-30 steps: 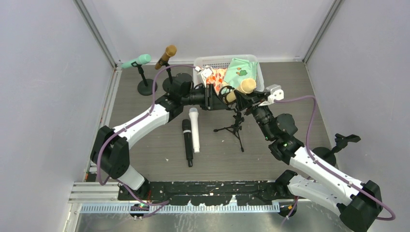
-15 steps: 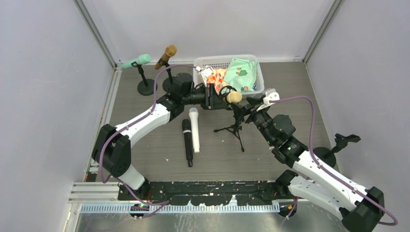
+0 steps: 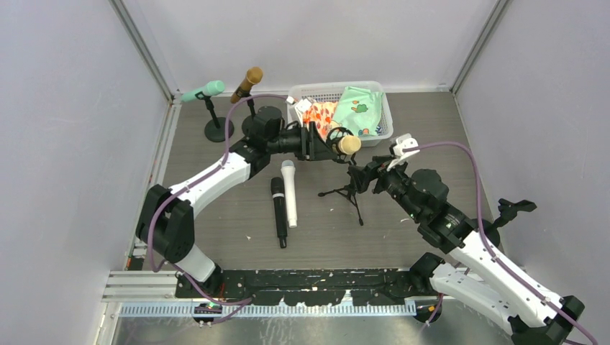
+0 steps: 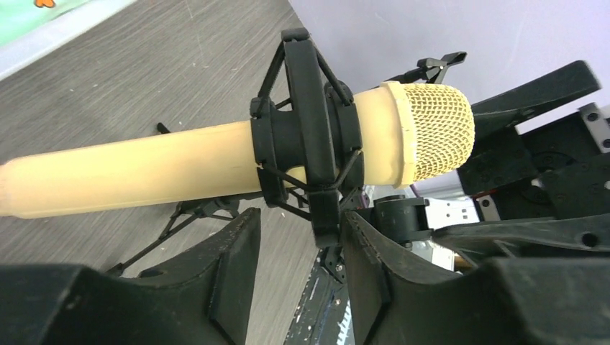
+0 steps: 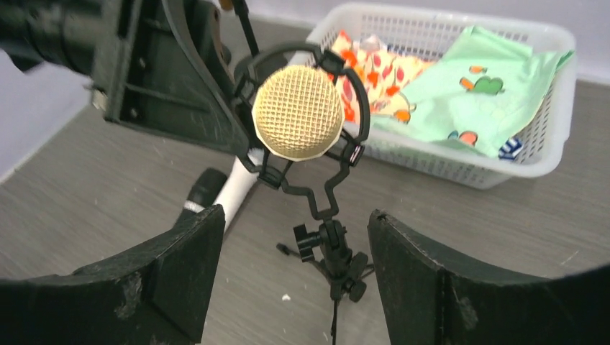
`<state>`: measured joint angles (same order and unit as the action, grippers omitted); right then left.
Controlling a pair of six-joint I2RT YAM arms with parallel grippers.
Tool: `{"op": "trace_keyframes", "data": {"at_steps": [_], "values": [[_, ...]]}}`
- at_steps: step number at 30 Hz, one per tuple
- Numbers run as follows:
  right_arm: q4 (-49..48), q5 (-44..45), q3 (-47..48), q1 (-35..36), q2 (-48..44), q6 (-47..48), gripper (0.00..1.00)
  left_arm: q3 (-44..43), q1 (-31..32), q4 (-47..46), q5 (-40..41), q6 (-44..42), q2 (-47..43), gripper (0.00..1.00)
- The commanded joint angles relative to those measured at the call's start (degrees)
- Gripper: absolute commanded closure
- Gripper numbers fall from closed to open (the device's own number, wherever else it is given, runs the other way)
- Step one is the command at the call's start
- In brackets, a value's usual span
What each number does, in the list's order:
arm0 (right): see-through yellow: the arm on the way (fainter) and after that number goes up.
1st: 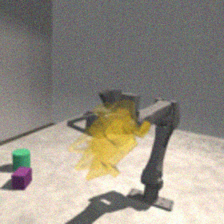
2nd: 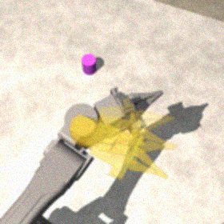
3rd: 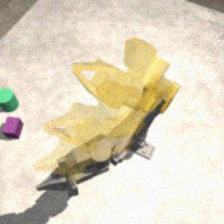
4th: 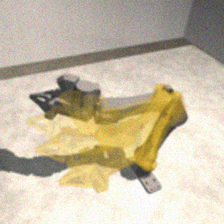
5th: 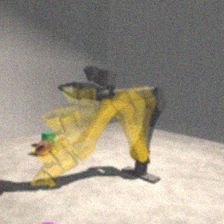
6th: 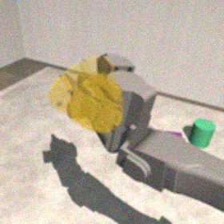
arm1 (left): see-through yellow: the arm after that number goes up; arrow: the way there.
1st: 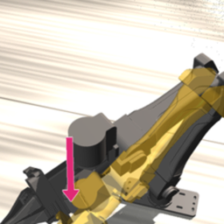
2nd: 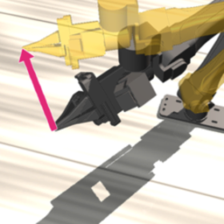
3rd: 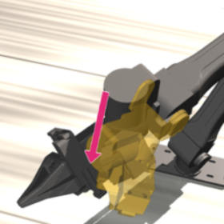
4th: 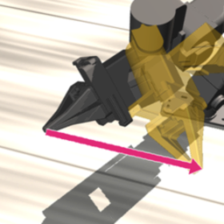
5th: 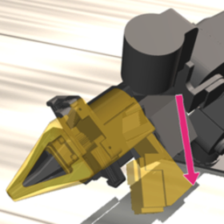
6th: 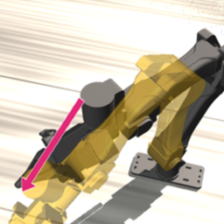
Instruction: Attach the microphones to the stand
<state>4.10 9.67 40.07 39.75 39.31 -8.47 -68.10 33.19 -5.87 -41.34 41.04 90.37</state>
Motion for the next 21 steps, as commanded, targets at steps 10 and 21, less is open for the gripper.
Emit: {"op": "trace_keyframes", "data": {"at_steps": [10, 21], "values": [[-2.04, -4.62, 0.65, -1.87, 12.77, 1.30, 0.30, 2.01, -2.83, 8.26, 0.89, -7.90, -11.78, 0.46], [-10.17, -11.15, 0.20, -7.51, 17.66, 1.08, 0.43, 4.80, -5.57, 10.65, 0.76, -9.04, -15.93, 0.45]]}}
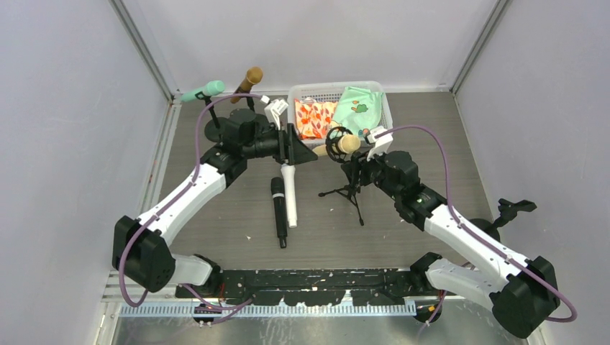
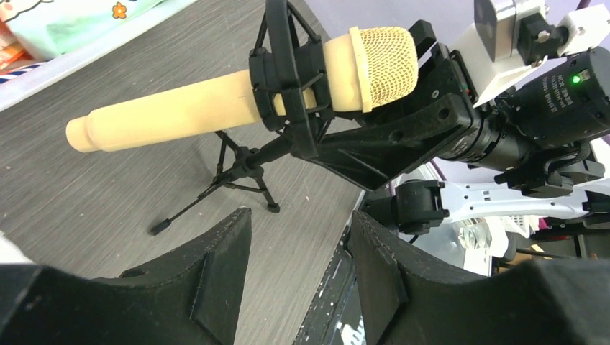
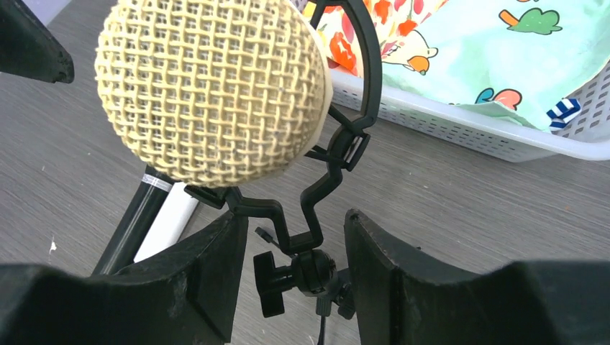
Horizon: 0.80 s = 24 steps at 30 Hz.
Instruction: Attach the microphones to the stand
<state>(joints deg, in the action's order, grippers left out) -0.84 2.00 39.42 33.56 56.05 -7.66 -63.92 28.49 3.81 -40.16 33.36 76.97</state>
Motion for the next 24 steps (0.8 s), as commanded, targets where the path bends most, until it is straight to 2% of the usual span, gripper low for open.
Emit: {"op": "trace_keyframes", "data": {"at_steps": [1, 4, 9, 14, 19, 24], "values": [[-5.22, -3.76, 0.95, -1.53, 1.16, 0.38, 0.43, 0.78, -1.03, 1.01, -0.40, -1.45, -2.75, 0.45], [-5.01, -4.39, 0.97, -1.71, 1.91, 0.97, 0.44, 1.20, -1.28, 1.18, -0.43, -1.48, -3.20, 0.45], [-7.77, -5.95, -0.40, -1.83, 2.57, 1.86, 0.55, 1.41, -1.74, 1.45, -0.60, -1.26, -3.57, 0.45], [-12.44, -6.16, -2.47, -1.90, 1.04, 2.64, 0.73, 1.51, -2.70, 2.77, -0.47, -1.59, -4.69, 0.45], [-12.67, -5.89, -2.45, -1.86, -1.35, 4.50, 0.99, 1.69, -4.18, 5.30, 0.45, -2.85, -6.67, 0.45], [-10.09, -7.55, -0.32, -1.87, -4.08, 5.15, 0.99, 0.84, -5.83, 9.27, 4.41, -5.06, -9.85, 0.47]]}}
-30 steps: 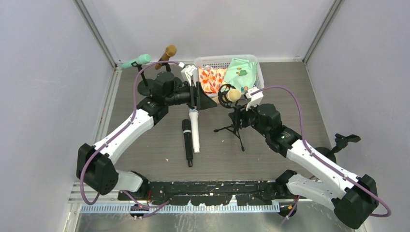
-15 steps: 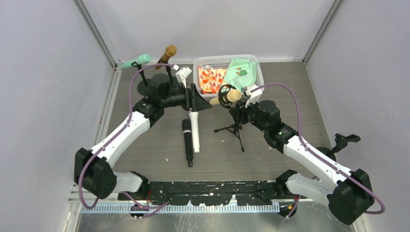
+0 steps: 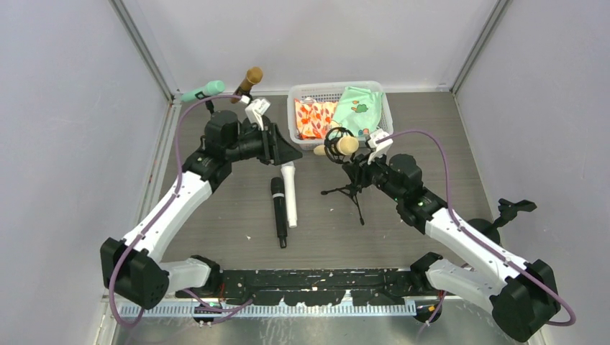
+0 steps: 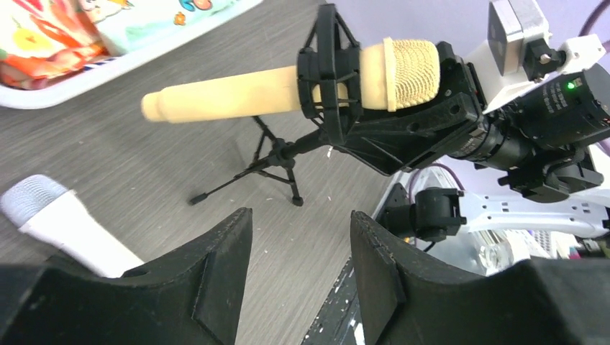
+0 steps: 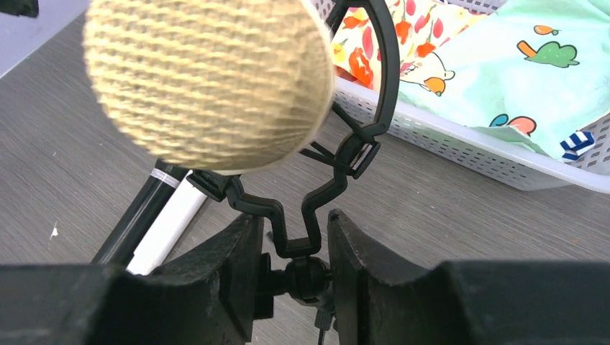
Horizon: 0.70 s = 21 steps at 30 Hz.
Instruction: Attach the microphones to the stand
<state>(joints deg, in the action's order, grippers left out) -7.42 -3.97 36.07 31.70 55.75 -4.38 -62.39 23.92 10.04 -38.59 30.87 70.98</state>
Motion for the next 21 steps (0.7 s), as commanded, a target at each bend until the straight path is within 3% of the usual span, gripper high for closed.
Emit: {"op": "trace_keyframes", "data": {"at_steps": [1, 9, 16, 21], "values": [[-2.45, -2.17, 4.09, 0.02, -4.09, 1.65, 0.99, -1.01, -1.51, 3.88, 4.49, -3.02, -4.91, 0.47], [-0.50, -7.09, 10.40, 0.01, -5.28, -2.56, 0.99, -3.68, -2.02, 11.31, 24.84, -6.88, -14.59, 0.47], [-3.52, -10.52, 12.70, 0.08, -4.01, -6.48, 1.00, -4.05, -2.41, 15.15, 32.42, -8.26, -18.54, 0.47], [-5.41, -12.27, 17.48, 2.75, 0.03, -7.95, 0.99, -5.07, -2.48, 19.43, 43.65, -8.06, -20.87, 0.47]]}}
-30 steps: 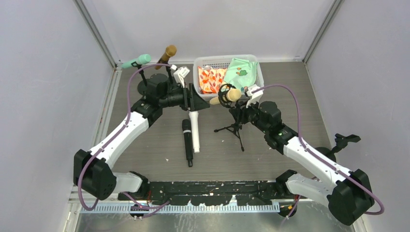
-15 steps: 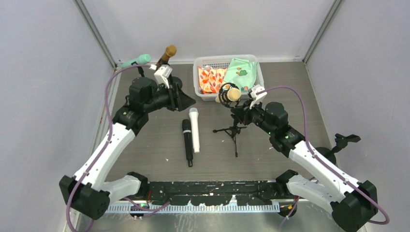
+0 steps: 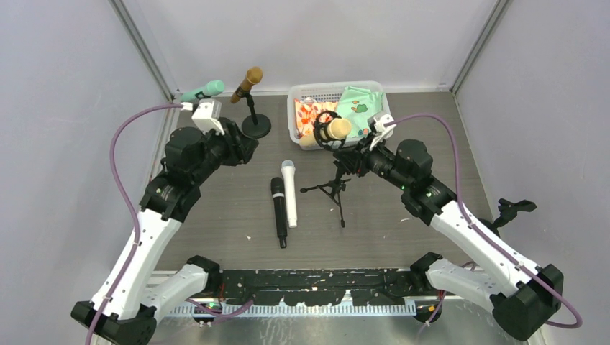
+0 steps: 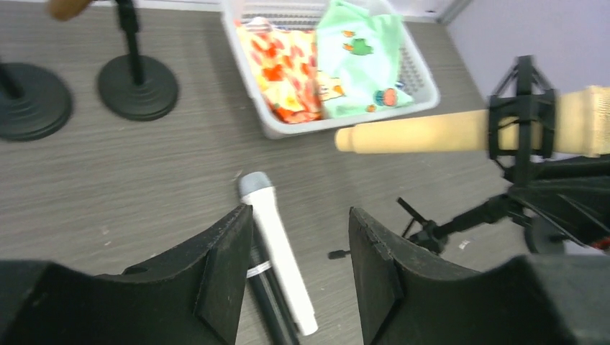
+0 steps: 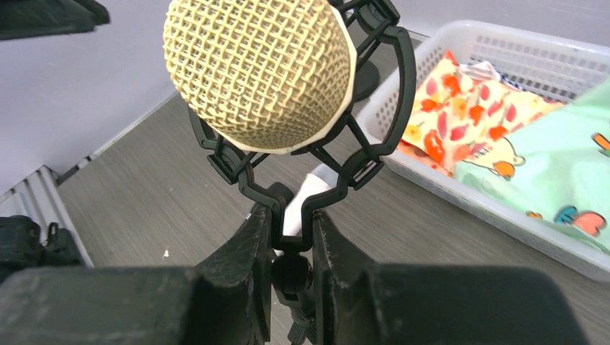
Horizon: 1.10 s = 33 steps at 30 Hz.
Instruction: Attach the microphones to the stand
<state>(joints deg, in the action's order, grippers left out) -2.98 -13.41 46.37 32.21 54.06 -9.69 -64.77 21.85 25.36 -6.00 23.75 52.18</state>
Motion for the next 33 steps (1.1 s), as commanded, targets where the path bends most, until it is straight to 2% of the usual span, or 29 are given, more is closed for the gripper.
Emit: {"op": "trace_keyframes", "data": {"at_steps": [1, 9, 16, 21, 33], "values": [[-10.18, -2.77, 8.29, 3.28, 2.87, -2.56, 0.99, -2.96, -0.42, 5.78, 14.22, -0.74, -2.70, 0.47], [-12.33, 0.31, 20.00, 12.50, 16.95, 1.35, 0.99, -5.67, -0.40, 13.72, 36.46, 0.54, -10.77, 0.41], [-13.27, 0.31, 34.21, 16.56, 32.09, 4.70, 0.99, -11.72, -0.40, 18.30, 48.78, -2.41, -15.60, 0.41], [-12.79, 0.09, 45.15, 19.32, 44.21, 7.76, 0.99, -14.10, -0.40, 18.56, 50.78, -5.47, -16.86, 0.40], [-11.65, 2.97, 68.80, 22.28, 67.58, 14.49, 0.99, -14.42, -0.31, 17.86, 47.86, -7.49, -17.38, 0.39]]}}
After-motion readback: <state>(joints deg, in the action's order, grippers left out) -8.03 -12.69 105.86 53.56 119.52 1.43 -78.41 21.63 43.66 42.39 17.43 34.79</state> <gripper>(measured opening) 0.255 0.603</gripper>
